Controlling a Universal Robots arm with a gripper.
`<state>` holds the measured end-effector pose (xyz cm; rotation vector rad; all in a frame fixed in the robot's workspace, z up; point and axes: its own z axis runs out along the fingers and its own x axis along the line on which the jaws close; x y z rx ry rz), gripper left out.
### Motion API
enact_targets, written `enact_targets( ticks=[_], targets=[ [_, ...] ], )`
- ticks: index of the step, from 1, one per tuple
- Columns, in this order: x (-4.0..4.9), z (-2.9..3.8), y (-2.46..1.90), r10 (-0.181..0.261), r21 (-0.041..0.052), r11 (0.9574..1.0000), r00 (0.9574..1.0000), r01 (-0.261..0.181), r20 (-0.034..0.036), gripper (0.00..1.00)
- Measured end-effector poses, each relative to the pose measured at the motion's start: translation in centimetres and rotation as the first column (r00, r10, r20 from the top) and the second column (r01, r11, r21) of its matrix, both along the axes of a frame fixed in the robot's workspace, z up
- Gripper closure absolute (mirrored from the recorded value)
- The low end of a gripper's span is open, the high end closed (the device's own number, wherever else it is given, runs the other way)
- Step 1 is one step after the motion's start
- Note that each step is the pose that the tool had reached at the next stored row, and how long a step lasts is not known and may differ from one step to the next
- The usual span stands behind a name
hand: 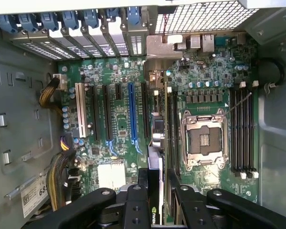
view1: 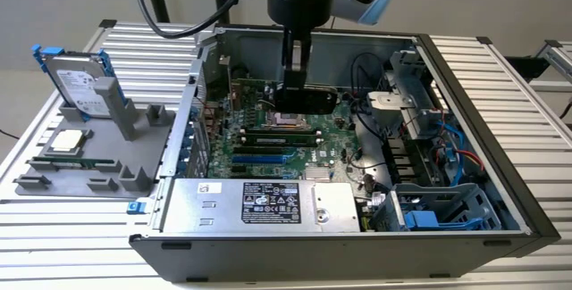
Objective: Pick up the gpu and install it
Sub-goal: 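Insert the gpu into the slot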
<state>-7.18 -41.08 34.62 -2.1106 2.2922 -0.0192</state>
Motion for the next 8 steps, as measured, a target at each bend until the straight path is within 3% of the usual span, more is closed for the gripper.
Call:
enact_targets(
  ticks=[8],
  targets=[
    [0.0,-0.05,0.0,0.0,0.0,1.0,1.0,0.0,0.0,1.0]
  ],
)
